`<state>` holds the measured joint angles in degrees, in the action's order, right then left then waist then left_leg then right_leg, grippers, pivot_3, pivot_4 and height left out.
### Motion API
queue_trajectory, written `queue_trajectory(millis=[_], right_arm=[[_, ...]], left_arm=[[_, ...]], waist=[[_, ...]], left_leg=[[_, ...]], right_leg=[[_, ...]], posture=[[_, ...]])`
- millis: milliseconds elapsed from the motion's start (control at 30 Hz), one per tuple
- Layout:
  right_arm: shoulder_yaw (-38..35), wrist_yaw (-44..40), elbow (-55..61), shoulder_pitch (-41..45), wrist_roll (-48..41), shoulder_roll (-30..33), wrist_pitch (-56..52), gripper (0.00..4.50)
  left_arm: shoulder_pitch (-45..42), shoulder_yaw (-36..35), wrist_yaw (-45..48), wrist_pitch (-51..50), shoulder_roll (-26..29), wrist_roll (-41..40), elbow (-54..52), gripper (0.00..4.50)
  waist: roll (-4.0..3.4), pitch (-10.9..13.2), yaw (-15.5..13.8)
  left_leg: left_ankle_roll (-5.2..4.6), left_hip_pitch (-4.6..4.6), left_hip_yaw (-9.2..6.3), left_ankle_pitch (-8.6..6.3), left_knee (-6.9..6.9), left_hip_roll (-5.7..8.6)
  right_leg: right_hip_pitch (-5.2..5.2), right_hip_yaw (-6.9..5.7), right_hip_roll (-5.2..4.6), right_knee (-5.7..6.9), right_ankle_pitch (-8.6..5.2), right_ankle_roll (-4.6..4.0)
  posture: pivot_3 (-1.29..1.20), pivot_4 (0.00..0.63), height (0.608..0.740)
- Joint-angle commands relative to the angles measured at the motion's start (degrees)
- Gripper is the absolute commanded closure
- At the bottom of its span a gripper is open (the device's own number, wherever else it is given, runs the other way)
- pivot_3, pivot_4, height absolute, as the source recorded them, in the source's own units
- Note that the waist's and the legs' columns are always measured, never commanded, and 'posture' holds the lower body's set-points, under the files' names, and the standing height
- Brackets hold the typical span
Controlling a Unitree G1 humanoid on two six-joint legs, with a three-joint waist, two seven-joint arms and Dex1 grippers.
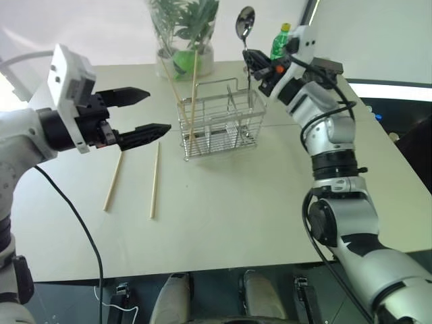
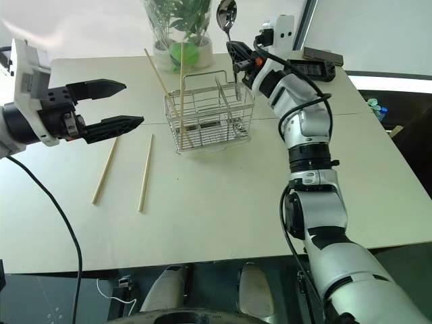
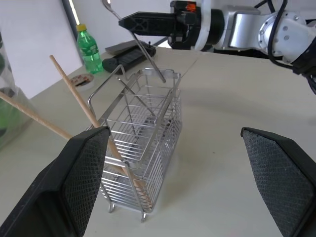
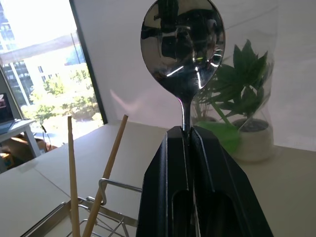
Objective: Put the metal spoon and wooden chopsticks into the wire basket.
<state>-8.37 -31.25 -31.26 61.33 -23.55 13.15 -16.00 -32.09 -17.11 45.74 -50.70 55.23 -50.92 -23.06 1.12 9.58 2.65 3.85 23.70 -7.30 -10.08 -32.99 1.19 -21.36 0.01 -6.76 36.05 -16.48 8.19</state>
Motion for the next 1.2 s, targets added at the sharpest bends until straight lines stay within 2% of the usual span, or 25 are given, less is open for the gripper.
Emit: queue_trajectory(millis=[33, 167, 200, 267, 467, 500, 700, 900, 1000, 1100, 1200], right_arm=[[-1.15, 1.94, -0.52, 0.13, 1.16, -2.53, 6.87, 4.41], [-0.52, 3.17, -0.69, -2.53, 2.44, -4.37, 8.96, 4.41], [-0.44, 3.62, -0.58, -3.08, 2.67, -4.59, 8.67, 3.96], [-0.35, 4.09, -0.30, -3.92, 2.91, -4.77, 7.94, 3.41], [-1.42, 6.59, 1.09, -4.25, 2.78, -4.32, 6.53, 0.35], [-1.72, 6.88, 1.37, -4.00, 2.62, -3.94, 6.21, 0.02], [-3.52, 5.92, 5.73, -2.21, 0.55, 0.24, 2.14, 0.02], [-5.61, -0.83, 20.04, -0.95, -10.34, 8.85, -14.36, 0.02], [-4.40, -8.51, 29.75, -4.12, -15.25, 16.70, -22.31, 0.02], [-3.10, -16.26, 39.57, -11.22, -19.69, 24.85, -28.64, 0.02], [-3.42, -20.52, 47.01, -18.58, -24.05, 29.92, -32.73, 0.02]], left_arm=[[-0.33, -2.33, -0.42, -0.15, 1.16, -1.17, -1.53, 0.00], [-0.35, -2.09, -0.36, -0.18, 1.35, -1.22, -1.63, 0.00], [-0.55, -2.00, -0.37, -0.21, 1.44, -1.29, -1.56, 0.00], [-1.09, -1.73, -0.39, -0.21, 1.54, -1.35, -1.29, 0.00], [-2.07, -0.94, -0.26, 0.23, 1.40, -0.98, -0.37, 0.00], [-2.17, -0.79, -0.15, 0.36, 1.36, -0.81, -0.14, 0.00], [-2.33, -0.50, 0.03, 1.03, 1.14, 0.19, 0.88, 0.00], [-0.72, -2.51, -1.03, 0.73, 1.84, 1.37, 2.67, 0.00], [2.28, -3.09, -3.11, 0.72, 3.22, 5.25, 5.06, 0.00], [4.02, -1.99, -7.96, 0.50, 4.13, 11.26, 9.91, 0.00], [3.05, -0.27, -12.26, -0.87, 3.73, 15.50, 14.82, 0.00]], waist=[[-0.01, 0.00, -0.02], [0.00, 0.00, -0.20], [0.00, 0.00, -0.21], [0.00, 0.00, -0.15], [-0.01, 0.01, 0.02], [-0.01, 0.01, -0.01], [-0.02, 0.01, -0.14], [-0.04, 0.04, -0.20], [-0.04, 0.04, -0.10], [0.02, 0.01, -0.28], [0.04, 0.01, -0.48]], left_leg=[[0.01, 0.00, 0.00, 0.00, 0.00, 0.00], [0.14, 0.00, 0.00, 0.08, 0.01, 0.00], [0.19, 0.00, 0.00, 0.10, 0.01, 0.00], [0.25, 0.00, 0.00, 0.14, 0.01, 0.01], [0.26, -0.01, -0.01, 0.14, 0.04, 0.00], [0.26, -0.01, -0.01, 0.14, 0.05, -0.01], [0.26, -0.01, 0.00, 0.14, 0.06, 0.00], [0.25, 0.00, -0.01, 0.14, 0.08, 0.00], [0.24, -0.01, 0.00, 0.13, 0.11, -0.02], [0.22, -0.02, 0.00, 0.12, 0.11, -0.03], [0.22, -0.02, 0.01, 0.11, 0.09, -0.03]], right_leg=[[-0.01, 0.00, 0.00, 0.00, 0.00, 0.00], [0.01, 0.00, 0.00, 0.00, 0.00, 0.00], [0.02, 0.00, 0.00, 0.00, 0.00, 0.00], [0.04, 0.00, -0.01, -0.01, 0.01, -0.01], [0.00, 0.01, 0.00, 0.02, 0.02, -0.03], [0.00, 0.01, 0.00, 0.02, 0.02, -0.03], [0.01, 0.00, 0.00, 0.00, 0.01, -0.03], [0.01, 0.01, 0.00, -0.04, 0.01, -0.02], [0.00, 0.01, 0.00, -0.05, 0.00, -0.03], [0.02, 0.00, 0.00, -0.06, -0.03, -0.07], [0.06, 0.00, -0.02, -0.12, -0.12, -0.24]], posture=[[0.00, 0.150, 0.720], [0.00, 0.150, 0.720], [0.00, 0.150, 0.720], [0.00, 0.150, 0.720], [0.00, 0.150, 0.720], [0.00, 0.150, 0.720], [0.00, 0.150, 0.720], [0.00, 0.150, 0.720], [0.00, 0.150, 0.720], [0.00, 0.150, 0.720], [0.00, 0.150, 0.720]])
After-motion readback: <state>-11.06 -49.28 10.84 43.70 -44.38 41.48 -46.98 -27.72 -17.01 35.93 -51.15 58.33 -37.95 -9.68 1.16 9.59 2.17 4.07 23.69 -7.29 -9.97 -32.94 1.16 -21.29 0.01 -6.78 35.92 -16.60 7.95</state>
